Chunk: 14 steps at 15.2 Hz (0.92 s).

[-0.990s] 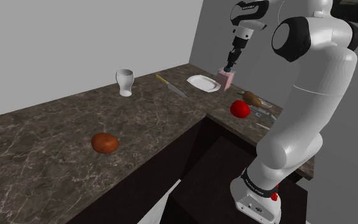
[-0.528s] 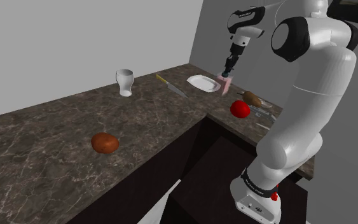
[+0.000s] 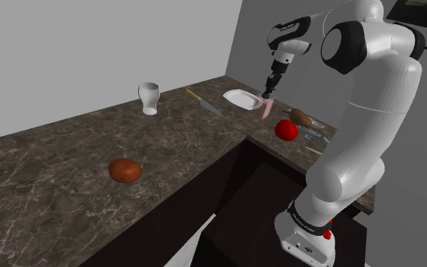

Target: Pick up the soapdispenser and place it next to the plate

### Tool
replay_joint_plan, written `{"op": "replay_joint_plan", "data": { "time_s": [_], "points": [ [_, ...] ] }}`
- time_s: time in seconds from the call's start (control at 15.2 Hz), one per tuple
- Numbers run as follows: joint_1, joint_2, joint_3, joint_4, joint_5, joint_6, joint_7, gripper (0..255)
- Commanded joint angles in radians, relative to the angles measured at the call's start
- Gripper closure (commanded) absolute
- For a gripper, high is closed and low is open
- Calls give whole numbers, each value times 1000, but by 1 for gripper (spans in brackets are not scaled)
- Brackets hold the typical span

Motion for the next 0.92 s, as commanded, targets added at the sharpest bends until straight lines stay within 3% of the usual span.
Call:
{"op": "replay_joint_plan", "data": {
  "time_s": [0.0,0.33,0.86],
  "points": [
    [-1,10,1,-18,6,27,-5,255],
    [-3,28,5,-55,17,80,-14,255],
    [-3,28,5,-55,17,80,-14,255]
  ]
}}
